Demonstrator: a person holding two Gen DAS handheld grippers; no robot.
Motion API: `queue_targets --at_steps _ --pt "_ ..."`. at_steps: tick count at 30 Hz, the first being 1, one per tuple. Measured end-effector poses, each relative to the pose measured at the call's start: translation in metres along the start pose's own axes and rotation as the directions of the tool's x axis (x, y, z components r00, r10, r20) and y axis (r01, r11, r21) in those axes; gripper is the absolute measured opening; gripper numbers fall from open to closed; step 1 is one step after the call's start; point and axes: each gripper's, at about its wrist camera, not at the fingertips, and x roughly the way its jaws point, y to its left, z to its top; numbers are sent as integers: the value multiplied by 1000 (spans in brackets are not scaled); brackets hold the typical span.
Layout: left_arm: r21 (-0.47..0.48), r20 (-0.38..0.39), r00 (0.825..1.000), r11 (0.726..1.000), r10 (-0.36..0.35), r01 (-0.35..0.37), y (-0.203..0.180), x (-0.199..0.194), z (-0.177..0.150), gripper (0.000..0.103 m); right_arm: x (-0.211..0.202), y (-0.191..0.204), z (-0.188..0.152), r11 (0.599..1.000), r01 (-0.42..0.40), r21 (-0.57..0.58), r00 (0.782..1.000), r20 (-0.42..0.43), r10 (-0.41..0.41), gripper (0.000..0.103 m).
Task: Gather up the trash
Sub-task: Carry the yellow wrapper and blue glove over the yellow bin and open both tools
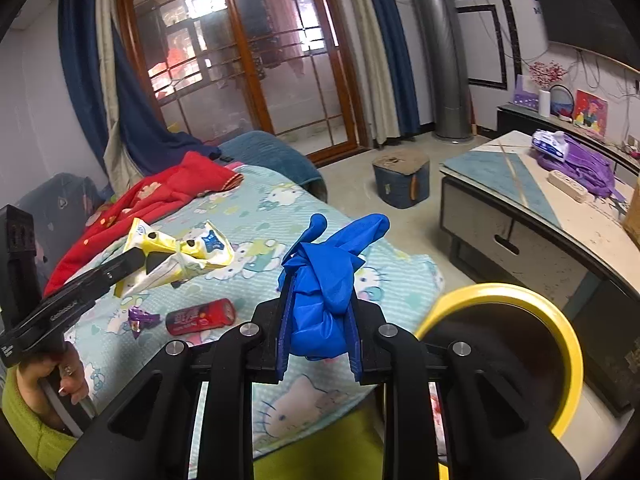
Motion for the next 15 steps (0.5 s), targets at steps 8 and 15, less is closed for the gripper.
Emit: queue_targets --at_steps 8,15 --pt "47 -16 999 998 -41 42 -26 4 -6 8 -21 -25 -10 998 55 17 998 9 -55 22" --pt "73 -32 996 994 -83 85 -49 8 -8 8 -35 -50 -19 993 105 45 994 13 -106 22"
